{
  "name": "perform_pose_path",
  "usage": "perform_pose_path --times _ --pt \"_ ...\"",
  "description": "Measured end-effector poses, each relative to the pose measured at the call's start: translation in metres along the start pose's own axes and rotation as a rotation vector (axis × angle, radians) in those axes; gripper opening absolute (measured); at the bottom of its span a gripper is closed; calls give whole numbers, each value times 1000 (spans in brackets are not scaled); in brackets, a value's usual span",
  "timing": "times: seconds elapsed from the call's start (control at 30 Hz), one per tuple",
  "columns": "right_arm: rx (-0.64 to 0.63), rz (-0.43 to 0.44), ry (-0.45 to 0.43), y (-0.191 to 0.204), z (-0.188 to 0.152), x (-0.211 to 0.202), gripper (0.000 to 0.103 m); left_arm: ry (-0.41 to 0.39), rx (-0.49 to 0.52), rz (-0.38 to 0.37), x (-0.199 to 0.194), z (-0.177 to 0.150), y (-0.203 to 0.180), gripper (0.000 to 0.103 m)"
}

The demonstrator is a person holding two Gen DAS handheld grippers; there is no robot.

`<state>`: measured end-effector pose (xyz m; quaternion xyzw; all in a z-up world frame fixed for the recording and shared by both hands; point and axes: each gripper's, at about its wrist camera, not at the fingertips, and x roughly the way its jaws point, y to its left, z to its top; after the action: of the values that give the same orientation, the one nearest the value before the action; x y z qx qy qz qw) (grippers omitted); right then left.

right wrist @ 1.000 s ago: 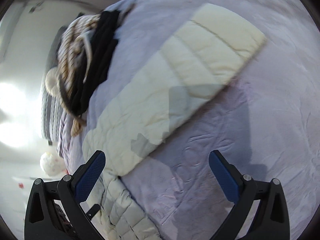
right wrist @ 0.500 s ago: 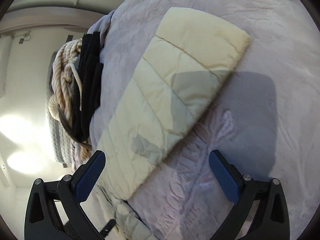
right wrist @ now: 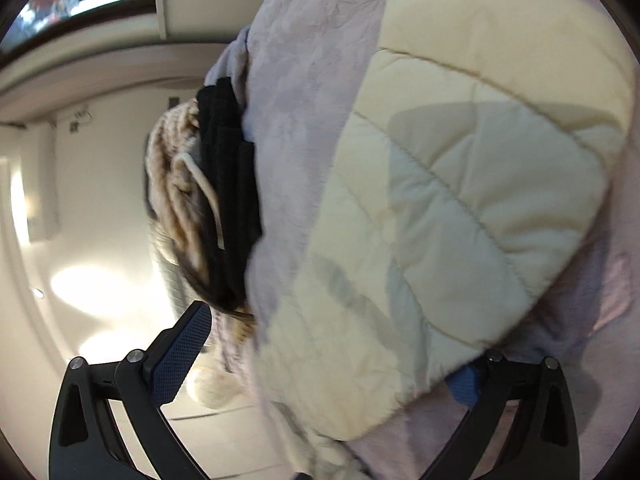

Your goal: Fold large clothes

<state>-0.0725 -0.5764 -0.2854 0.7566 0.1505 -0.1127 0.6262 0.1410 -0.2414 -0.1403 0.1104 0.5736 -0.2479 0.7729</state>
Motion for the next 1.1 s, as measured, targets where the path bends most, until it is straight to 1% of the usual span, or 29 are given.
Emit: perform_pose_path --times 0.03,0.07,0.1,0.13,0.17,0.2,0.3,0.43,0.57,0.73,0.8,0.9,0.93,1.0,1.1 --pt "10 4 1 1 0 1 84 -3 -4 1 -1 -1 3 102" --pt "18 -4 9 3 0 3 74 -8 -8 3 -2 0 6 102" --pt "24 -18 22 4 -1 6 52 -15 -13 9 -4 0 11 102" --pt "37 -26 38 4 -1 10 35 -22 -17 14 -7 -2 15 102" --pt "46 -18 46 4 -3 11 27 -31 -25 21 -9 -2 21 102" --pt "56 -4 56 4 -4 13 14 -36 -30 25 -11 -2 26 102" --pt "46 36 66 15 -10 16 12 -48 -60 36 -16 -3 45 102" --pt "-25 81 96 46 -27 23 11 -63 -111 53 -22 -6 74 102" --pt "-131 109 158 86 -51 41 11 -81 -149 74 -30 -9 101 102" --pt "-316 124 253 142 -100 77 11 -99 -193 87 -40 -13 136 102" --pt "-403 114 294 162 -124 93 11 -109 -215 98 -44 -15 153 102" --pt "-546 73 363 188 -166 121 11 -119 -251 107 -49 -19 176 102" --pt "-603 53 393 197 -185 135 11 -123 -262 110 -50 -20 182 102" --pt "-684 18 437 207 -214 157 11 -133 -288 120 -53 -24 199 102" --pt "-812 -46 498 210 -259 185 11 -141 -327 133 -56 -30 222 102"
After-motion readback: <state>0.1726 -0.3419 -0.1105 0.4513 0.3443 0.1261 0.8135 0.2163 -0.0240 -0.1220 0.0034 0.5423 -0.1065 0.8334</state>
